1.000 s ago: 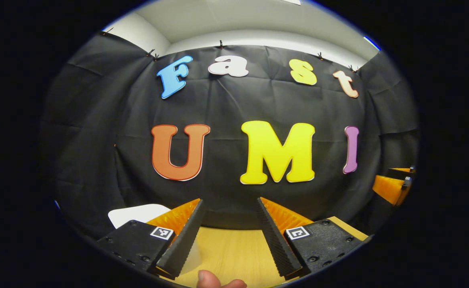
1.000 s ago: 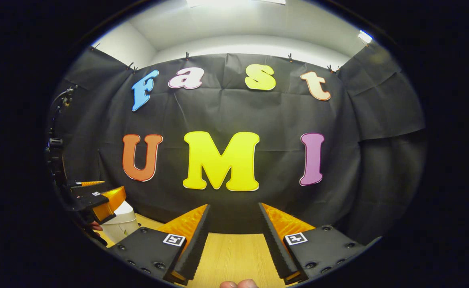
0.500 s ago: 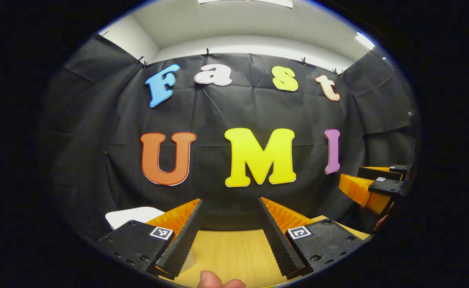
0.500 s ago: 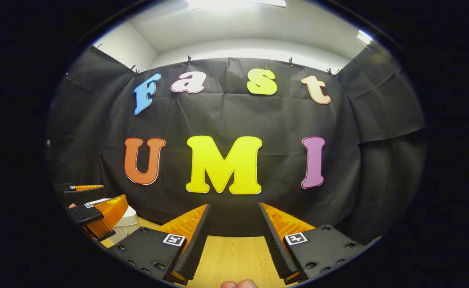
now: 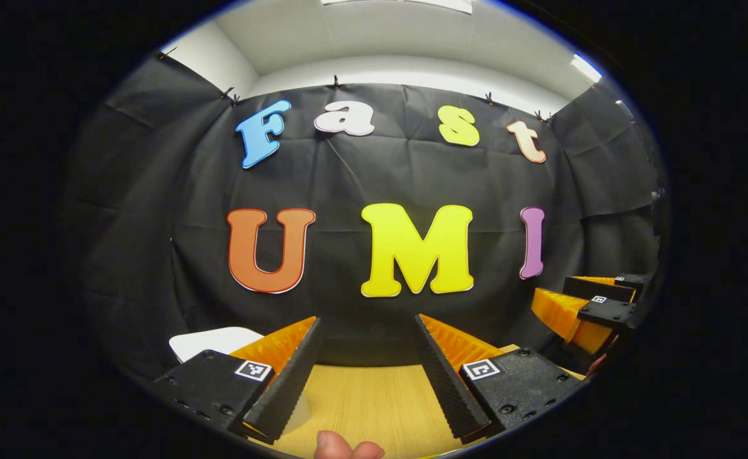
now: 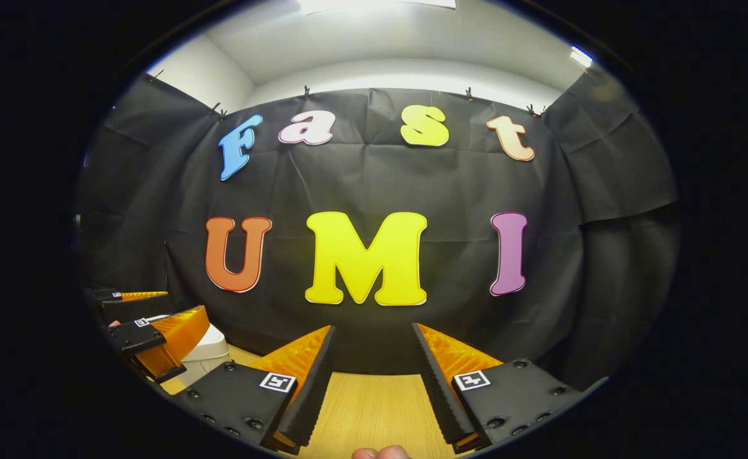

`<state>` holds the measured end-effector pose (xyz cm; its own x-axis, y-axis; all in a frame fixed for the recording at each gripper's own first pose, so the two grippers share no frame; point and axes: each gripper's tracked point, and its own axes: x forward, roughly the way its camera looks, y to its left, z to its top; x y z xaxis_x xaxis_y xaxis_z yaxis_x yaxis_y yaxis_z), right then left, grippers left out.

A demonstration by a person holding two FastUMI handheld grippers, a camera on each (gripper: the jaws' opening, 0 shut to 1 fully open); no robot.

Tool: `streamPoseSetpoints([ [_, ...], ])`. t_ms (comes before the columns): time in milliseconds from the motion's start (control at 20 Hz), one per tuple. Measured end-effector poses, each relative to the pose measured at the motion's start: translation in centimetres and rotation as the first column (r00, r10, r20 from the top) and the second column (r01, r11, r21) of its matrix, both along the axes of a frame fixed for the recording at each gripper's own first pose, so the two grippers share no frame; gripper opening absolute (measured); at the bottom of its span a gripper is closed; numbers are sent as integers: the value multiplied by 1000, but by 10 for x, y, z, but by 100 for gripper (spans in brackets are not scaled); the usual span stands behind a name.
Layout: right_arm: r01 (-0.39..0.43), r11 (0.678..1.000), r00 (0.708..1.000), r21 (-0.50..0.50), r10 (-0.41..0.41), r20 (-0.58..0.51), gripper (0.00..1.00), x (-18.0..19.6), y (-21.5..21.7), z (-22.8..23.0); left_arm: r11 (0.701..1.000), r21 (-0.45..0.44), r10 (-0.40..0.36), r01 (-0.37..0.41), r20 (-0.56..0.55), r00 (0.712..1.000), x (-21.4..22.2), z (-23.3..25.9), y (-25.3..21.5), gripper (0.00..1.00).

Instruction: Press the lid of the desktop garbage bin to open it, pick up the crumpled paper on the desktop and throw it into the bin, then pick up the pop can on the desktop and drop it into the bin, and finally close the garbage bin lid.

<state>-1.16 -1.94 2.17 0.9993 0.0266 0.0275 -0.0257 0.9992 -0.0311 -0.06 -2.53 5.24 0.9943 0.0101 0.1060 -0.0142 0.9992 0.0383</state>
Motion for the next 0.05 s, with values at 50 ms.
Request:
streamPoseSetpoints([
  [50,-3,1000,1000,-2,3,0,75,0,1,0,1000,-1,-1,1,-5,1000,1,-2,-1,93],
])
